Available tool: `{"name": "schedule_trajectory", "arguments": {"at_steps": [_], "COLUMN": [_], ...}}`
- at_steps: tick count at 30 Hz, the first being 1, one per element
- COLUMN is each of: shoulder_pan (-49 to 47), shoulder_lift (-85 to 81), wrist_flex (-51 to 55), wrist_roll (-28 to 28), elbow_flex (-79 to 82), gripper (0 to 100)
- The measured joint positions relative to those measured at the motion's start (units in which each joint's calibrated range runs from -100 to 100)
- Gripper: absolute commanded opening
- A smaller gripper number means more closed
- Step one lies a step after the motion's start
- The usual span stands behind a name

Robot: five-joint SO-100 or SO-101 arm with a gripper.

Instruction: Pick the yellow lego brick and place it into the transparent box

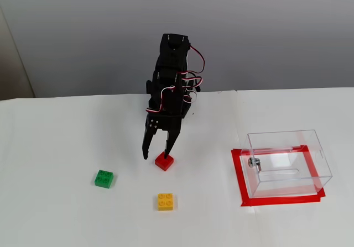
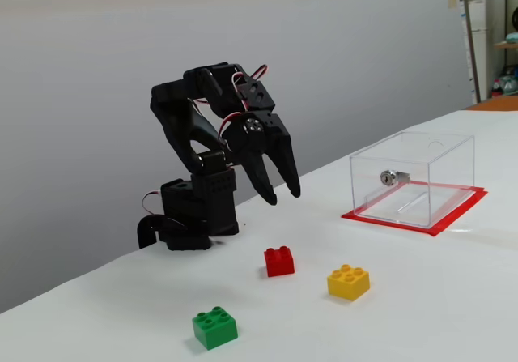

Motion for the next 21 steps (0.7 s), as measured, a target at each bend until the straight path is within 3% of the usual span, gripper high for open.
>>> {"name": "schedule_trajectory", "arguments": {"at_steps": [4, 8, 21], "shoulder_pan": [0.2, -0.5, -9.6], "shoulder_lift": [5.9, 11.9, 29.0], "wrist_flex": [-1.5, -1.5, -1.8], "wrist_roll": [0.0, 0.0, -0.2], "elbow_flex": [-2.4, -4.5, -14.7], "gripper": [39, 46, 47]}}
